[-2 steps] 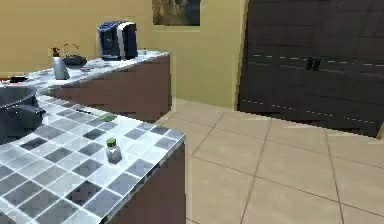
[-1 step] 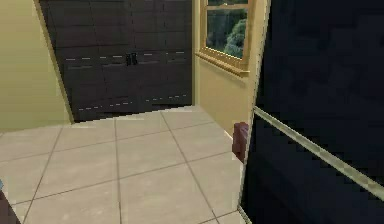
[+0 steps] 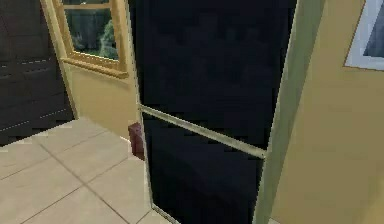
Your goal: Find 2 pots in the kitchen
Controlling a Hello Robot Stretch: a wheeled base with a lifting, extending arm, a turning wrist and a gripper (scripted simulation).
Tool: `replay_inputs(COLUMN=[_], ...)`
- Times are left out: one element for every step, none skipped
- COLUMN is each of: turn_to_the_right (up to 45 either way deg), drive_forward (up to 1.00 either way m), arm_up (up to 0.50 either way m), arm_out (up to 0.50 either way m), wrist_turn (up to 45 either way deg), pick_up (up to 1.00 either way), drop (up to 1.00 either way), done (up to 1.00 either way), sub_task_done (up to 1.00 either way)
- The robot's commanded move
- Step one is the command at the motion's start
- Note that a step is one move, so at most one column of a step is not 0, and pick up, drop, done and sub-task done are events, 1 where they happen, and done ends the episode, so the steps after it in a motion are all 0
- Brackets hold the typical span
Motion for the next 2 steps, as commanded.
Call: replay_inputs(turn_to_the_right=[3.0, 0.0], drive_forward=[0.0, 0.25], arm_up=[0.0, 0.0], arm_out=[0.0, 0.0], wrist_turn=[0.0, 0.0], pick_up=[0.0, 0.0], drop=[0.0, 0.0], done=[0.0, 0.0], sub_task_done=[0.0, 0.0])
